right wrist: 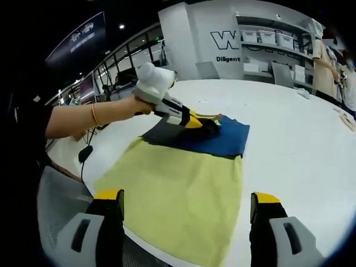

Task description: Fold the garment on the visible template until the final outline fits inside the template.

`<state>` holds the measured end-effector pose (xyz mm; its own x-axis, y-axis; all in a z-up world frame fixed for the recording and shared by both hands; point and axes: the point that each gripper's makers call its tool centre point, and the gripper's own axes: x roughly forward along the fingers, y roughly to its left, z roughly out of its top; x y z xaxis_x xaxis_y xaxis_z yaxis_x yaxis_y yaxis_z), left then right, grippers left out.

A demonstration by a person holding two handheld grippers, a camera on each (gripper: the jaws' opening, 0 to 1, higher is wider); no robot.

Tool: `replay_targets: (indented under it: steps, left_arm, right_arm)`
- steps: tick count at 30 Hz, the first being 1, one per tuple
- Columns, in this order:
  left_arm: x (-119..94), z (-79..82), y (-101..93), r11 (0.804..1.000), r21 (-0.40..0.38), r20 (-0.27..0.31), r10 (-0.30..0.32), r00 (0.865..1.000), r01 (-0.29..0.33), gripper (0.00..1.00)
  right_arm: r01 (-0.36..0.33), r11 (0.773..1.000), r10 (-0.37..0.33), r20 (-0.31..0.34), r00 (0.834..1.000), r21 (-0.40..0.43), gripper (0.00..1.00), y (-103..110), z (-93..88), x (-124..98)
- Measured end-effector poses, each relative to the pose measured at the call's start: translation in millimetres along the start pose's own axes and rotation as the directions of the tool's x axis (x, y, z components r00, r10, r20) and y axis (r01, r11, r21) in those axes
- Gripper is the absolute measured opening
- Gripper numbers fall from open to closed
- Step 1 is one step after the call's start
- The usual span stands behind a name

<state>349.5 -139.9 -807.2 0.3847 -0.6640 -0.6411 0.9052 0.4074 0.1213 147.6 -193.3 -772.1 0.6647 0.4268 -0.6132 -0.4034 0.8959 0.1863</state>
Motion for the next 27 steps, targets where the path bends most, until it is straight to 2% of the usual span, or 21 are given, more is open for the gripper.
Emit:
replay_targets:
  steps: [4,15,20,27]
  left_arm:
    - [0.5,18.4,-14.5,0.998,-0.057,0.053,-0.029,0.998,0.032,0.03]
    - [16.0,32.2,-63.4,0.993,-0.082,0.085,-0.075,0.993,0.082,0.03]
    - [21.8,28.4,-75.5,0.995,-0.060,0.069,-0.074,0.995,0.078,0.03]
    - [30.9,6.5,-90.0,0.991,-0.073,0.024,-0.109,0.994,0.110,0.04]
  right_arm:
    - [0.001,1.000,-0.001,-0.003,1.000,0.003,0.93,-0.4,-1.3,-0.4]
    - [-0.002,1.000,0.002,-0.007,1.000,0.004,0.93,0.6,-3.2,-0.2]
    - [0.000,1.000,0.000,-0.014,1.000,0.005,0.93,-0.8,-5.9,-0.4]
    - [-0.005,1.000,0.005,-0.022,1.000,0.006,0.93,0.1,-7.5,0.5]
